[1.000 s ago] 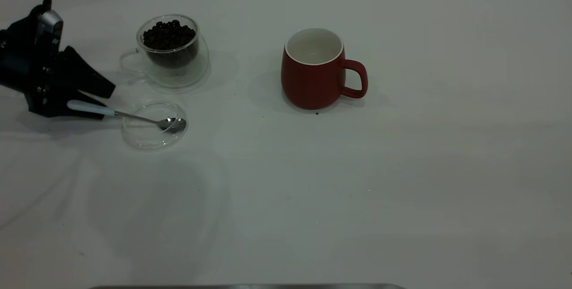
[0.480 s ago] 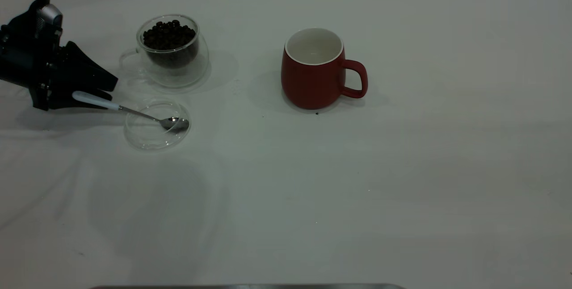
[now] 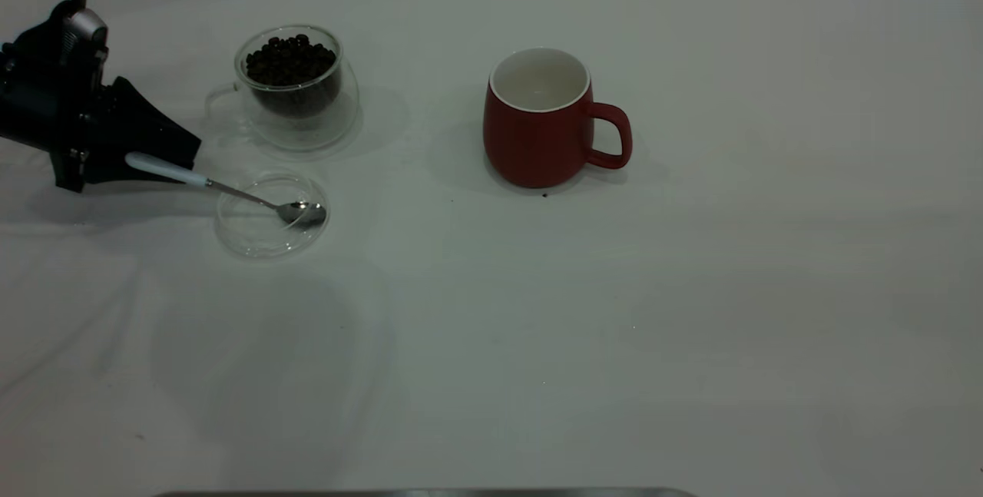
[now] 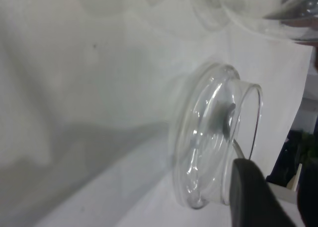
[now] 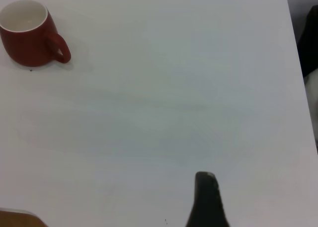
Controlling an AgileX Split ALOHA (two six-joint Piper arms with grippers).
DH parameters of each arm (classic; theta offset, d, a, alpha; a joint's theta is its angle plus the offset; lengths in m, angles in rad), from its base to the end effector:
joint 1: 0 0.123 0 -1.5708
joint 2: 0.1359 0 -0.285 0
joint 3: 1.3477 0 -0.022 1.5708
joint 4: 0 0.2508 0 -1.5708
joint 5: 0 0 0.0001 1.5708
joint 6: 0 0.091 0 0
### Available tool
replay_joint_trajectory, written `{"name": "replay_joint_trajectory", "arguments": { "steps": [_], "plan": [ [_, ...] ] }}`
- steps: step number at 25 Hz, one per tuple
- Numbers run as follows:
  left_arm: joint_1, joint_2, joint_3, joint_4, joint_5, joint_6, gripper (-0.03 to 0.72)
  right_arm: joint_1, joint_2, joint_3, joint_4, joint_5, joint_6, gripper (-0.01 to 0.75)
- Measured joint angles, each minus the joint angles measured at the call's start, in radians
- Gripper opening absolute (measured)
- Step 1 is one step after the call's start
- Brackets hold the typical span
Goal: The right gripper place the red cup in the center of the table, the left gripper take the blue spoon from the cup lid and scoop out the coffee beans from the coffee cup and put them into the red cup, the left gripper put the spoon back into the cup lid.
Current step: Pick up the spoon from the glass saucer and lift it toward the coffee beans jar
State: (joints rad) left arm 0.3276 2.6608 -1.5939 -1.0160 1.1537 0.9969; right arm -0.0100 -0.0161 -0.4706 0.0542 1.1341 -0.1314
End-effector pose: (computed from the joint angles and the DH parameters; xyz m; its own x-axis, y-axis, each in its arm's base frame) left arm 0.4113 0.0650 -0.0316 -0.9964 -0.0688 -0.0502 -0.0019 0.6068 -0.7948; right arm -0.0073 0.0045 0.2634 -0.5243 -0.1029 -0.8453 -0.0889 0.9939 -0.0658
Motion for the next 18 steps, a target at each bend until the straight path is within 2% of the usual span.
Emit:
{"name": "replay_joint_trajectory", "arguments": {
  "steps": [4, 18],
  "plan": [
    [0.000, 0.000, 0.000, 0.016, 0.000, -0.035, 0.220, 0.000, 0.000, 0.000, 0.000, 0.000, 0.000, 0.588],
    [0.000, -0.003, 0.000, 0.050, 0.000, -0.063, 0.232, 0.000, 0.000, 0.000, 0.000, 0.000, 0.000, 0.588]
  ]
}}
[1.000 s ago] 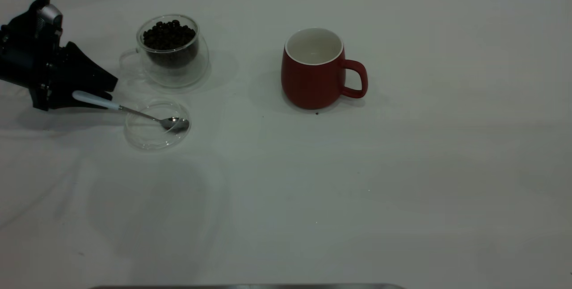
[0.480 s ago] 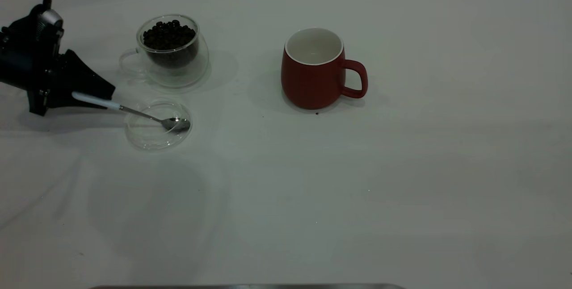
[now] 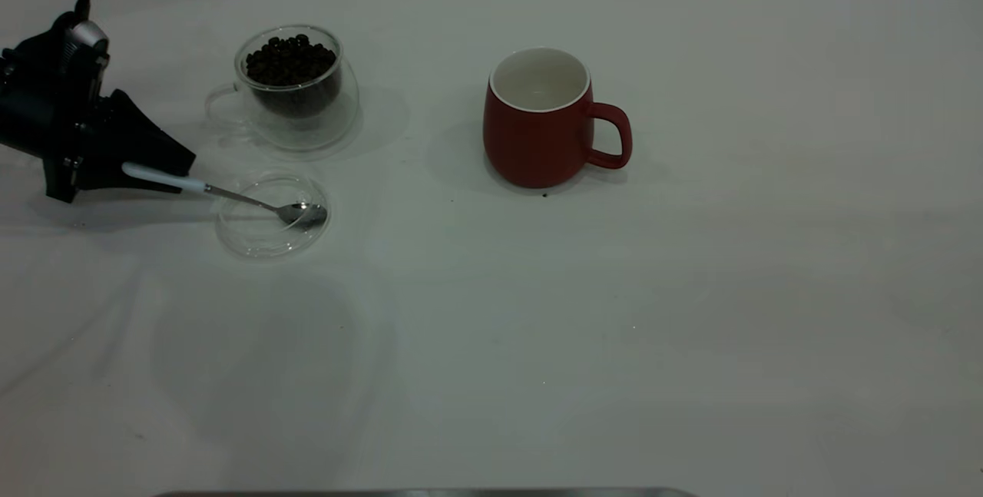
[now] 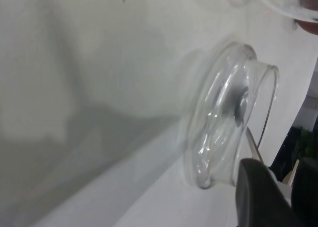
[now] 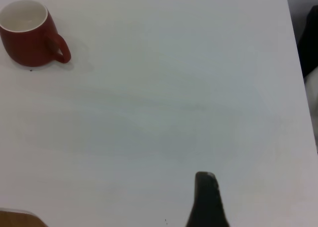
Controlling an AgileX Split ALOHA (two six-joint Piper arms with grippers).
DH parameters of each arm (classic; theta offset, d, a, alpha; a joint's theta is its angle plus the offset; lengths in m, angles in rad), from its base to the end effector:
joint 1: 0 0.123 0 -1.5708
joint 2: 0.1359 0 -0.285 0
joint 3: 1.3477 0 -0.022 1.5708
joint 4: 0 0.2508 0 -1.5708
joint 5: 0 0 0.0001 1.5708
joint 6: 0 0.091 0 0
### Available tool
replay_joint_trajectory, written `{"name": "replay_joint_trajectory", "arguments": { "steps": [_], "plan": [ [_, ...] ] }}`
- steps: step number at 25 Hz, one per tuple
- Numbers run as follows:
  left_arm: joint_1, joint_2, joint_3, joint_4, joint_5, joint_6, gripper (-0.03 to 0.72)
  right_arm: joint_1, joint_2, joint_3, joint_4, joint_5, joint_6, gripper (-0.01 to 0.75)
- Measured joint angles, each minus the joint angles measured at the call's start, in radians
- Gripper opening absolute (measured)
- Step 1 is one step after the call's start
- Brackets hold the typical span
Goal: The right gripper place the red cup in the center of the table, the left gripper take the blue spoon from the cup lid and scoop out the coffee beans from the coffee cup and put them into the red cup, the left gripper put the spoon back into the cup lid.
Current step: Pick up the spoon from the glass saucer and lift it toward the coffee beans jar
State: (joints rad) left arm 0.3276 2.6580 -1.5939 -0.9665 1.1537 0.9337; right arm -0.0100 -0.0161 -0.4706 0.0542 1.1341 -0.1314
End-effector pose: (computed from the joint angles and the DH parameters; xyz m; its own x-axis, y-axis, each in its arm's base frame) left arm 0.4083 0.0664 -0.0324 -0.9978 -0.0662 0.0040 -0.0445 0.6249 -0.7795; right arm -0.0073 0.0045 0.2634 -0.5243 -0.1029 -0.8453 -0.0889 0.9939 -0.0658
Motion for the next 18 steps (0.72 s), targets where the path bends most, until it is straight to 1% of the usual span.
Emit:
{"name": "replay_joint_trajectory", "arguments": {
  "steps": [14, 16, 18],
  "plan": [
    [0.000, -0.006, 0.000, 0.000, 0.000, -0.003, 0.234, 0.000, 0.000, 0.000, 0.000, 0.000, 0.000, 0.588],
    [0.000, -0.006, 0.000, 0.000, 0.000, -0.003, 0.223, 0.000, 0.000, 0.000, 0.000, 0.000, 0.000, 0.588],
    [0.000, -0.006, 0.000, 0.000, 0.000, -0.008, 0.187, 0.000, 0.000, 0.000, 0.000, 0.000, 0.000, 0.588]
  ]
}}
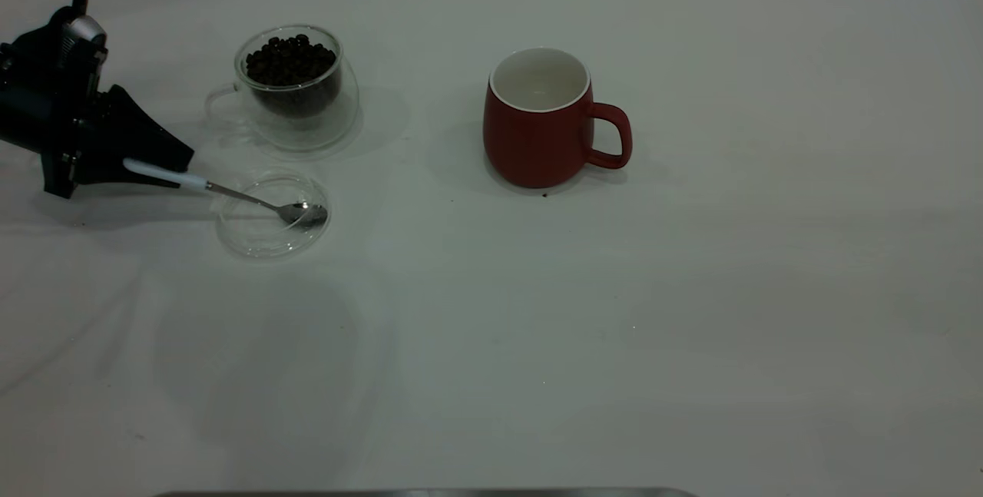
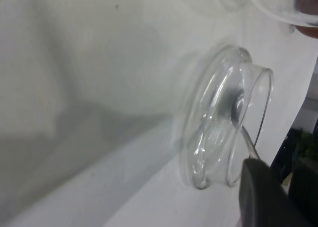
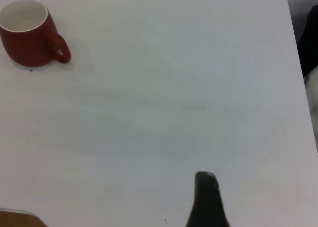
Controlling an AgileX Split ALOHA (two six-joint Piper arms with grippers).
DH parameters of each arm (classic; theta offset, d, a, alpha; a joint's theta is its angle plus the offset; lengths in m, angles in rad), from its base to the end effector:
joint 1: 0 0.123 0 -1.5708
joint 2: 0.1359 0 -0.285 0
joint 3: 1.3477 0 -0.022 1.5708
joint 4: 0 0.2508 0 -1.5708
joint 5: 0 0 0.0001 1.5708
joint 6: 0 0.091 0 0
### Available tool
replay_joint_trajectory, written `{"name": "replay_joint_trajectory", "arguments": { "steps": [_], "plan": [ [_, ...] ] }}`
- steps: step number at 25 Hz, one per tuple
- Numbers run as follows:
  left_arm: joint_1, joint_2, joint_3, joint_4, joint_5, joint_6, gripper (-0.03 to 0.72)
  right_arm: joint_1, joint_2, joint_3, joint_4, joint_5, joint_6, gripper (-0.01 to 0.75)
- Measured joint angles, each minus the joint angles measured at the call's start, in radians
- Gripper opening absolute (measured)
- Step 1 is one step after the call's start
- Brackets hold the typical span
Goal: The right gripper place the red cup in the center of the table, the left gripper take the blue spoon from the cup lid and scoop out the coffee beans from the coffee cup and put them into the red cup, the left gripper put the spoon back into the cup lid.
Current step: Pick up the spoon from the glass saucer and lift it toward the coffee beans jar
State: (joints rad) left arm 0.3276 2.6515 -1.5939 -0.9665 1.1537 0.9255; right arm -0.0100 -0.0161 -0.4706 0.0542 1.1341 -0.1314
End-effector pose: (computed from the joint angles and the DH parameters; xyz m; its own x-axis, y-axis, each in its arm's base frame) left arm 0.4092 0.0667 -0.0297 -0.9974 -0.0713 0.0041 -0.0479 0.6259 -0.7784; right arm -0.0073 0.0045 0.2634 -0.5243 -0.1029 -0.8453 -0.0889 0.9939 -0.0658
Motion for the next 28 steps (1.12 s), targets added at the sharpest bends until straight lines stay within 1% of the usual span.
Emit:
{"name": "replay_joint_trajectory", "arguments": {
  "steps": [2, 5, 16, 22, 25, 28],
  "plan": [
    [0.000, 0.000, 0.000, -0.001, 0.000, -0.004, 0.143, 0.000, 0.000, 0.000, 0.000, 0.000, 0.000, 0.588],
    [0.000, 0.000, 0.000, -0.007, 0.007, -0.007, 0.118, 0.000, 0.000, 0.000, 0.000, 0.000, 0.000, 0.588],
    [0.000, -0.059, -0.015, 0.014, 0.004, -0.068, 0.118, 0.000, 0.000, 0.000, 0.000, 0.000, 0.000, 0.588],
    [0.000, -0.101, -0.033, 0.095, 0.005, -0.180, 0.117, 0.000, 0.000, 0.001, 0.000, 0.000, -0.001, 0.588],
    [0.000, -0.125, -0.034, 0.137, 0.006, -0.205, 0.117, 0.000, 0.000, 0.001, 0.000, 0.000, -0.001, 0.588],
    [0.000, -0.145, -0.036, 0.149, 0.007, -0.227, 0.116, 0.000, 0.000, 0.001, 0.000, 0.000, 0.000, 0.588]
  ]
}}
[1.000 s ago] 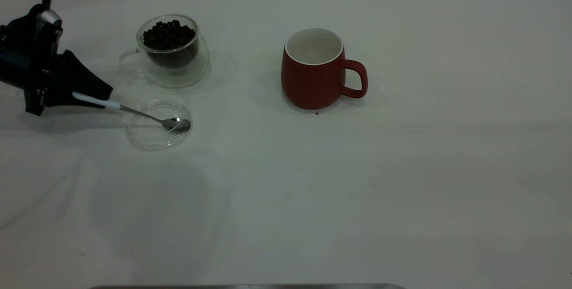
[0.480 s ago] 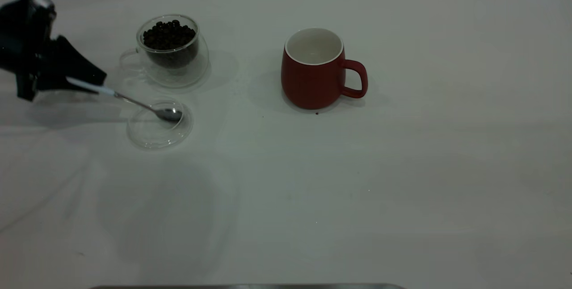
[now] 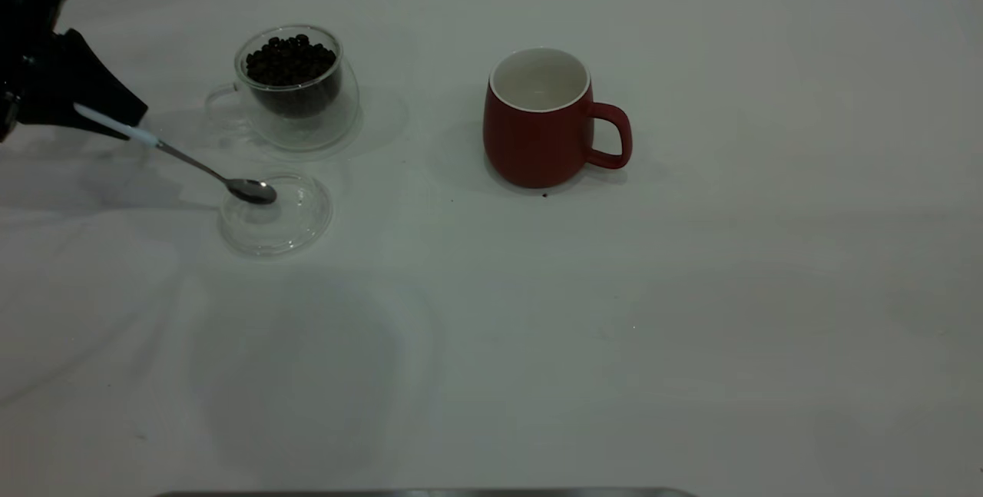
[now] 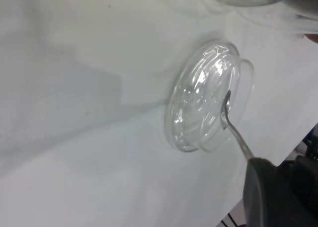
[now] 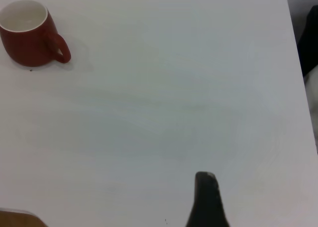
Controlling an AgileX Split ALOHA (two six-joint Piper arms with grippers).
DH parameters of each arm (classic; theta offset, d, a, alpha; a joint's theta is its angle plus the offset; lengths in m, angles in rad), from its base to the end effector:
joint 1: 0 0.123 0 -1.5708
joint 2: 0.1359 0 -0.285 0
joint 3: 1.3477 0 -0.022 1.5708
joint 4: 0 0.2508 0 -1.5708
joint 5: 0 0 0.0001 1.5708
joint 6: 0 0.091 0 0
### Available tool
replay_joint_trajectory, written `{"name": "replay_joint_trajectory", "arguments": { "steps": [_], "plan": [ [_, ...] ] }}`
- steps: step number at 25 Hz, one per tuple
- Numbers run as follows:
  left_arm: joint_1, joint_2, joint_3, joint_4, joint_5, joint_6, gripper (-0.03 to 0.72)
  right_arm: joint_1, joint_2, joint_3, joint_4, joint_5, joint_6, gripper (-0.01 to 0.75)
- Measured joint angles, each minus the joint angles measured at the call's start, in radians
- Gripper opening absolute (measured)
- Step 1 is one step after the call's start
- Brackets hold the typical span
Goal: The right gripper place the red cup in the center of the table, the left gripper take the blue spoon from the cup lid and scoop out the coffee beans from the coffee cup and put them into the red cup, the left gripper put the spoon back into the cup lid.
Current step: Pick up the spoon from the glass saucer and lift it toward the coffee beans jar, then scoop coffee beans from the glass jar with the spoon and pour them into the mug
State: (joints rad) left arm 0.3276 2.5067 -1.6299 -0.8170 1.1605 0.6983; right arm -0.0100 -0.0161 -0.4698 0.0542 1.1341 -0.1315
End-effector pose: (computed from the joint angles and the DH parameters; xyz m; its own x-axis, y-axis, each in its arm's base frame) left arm 0.4242 0.0799 0.0308 -0.9939 -0.1083 0.0214 -0.0932 0.7194 -0.6883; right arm -0.0072 0.0045 0.2631 -0.5250 -0.1030 -0.8449 -0.0890 0.9939 -0.0658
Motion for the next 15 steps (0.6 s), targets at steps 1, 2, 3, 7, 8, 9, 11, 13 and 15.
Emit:
{"name": "replay_joint_trajectory", "arguments": {
  "steps": [1, 2, 3, 7, 8, 9, 11, 13, 15],
  "plan": [
    [0.000, -0.005, 0.000, 0.000, 0.000, -0.005, 0.116, 0.000, 0.000, 0.000, 0.000, 0.000, 0.000, 0.588],
    [0.000, -0.013, 0.000, 0.000, 0.000, -0.007, 0.116, 0.000, 0.000, 0.000, 0.000, 0.000, 0.000, 0.588],
    [-0.001, -0.021, 0.000, -0.003, 0.000, -0.010, 0.116, 0.000, 0.000, 0.000, 0.000, 0.000, 0.000, 0.588],
    [-0.001, -0.073, 0.000, -0.034, 0.001, -0.012, 0.116, 0.000, 0.000, 0.000, 0.000, 0.000, 0.000, 0.588],
    [-0.001, -0.085, 0.000, -0.045, 0.002, -0.012, 0.116, 0.000, 0.000, 0.000, -0.001, 0.000, 0.000, 0.588],
    [-0.001, -0.099, 0.000, -0.056, 0.003, -0.012, 0.116, 0.000, 0.000, 0.000, -0.001, 0.000, 0.000, 0.588],
    [-0.001, -0.121, 0.000, -0.087, 0.004, 0.001, 0.116, 0.000, 0.000, 0.000, -0.001, 0.000, 0.000, 0.588],
    [-0.001, -0.139, 0.000, -0.129, 0.004, 0.046, 0.116, 0.000, 0.000, 0.000, -0.001, 0.000, 0.000, 0.588],
    [-0.001, -0.151, 0.000, -0.168, 0.004, 0.108, 0.116, 0.000, 0.000, 0.000, -0.001, 0.000, 0.000, 0.588]
  ]
}}
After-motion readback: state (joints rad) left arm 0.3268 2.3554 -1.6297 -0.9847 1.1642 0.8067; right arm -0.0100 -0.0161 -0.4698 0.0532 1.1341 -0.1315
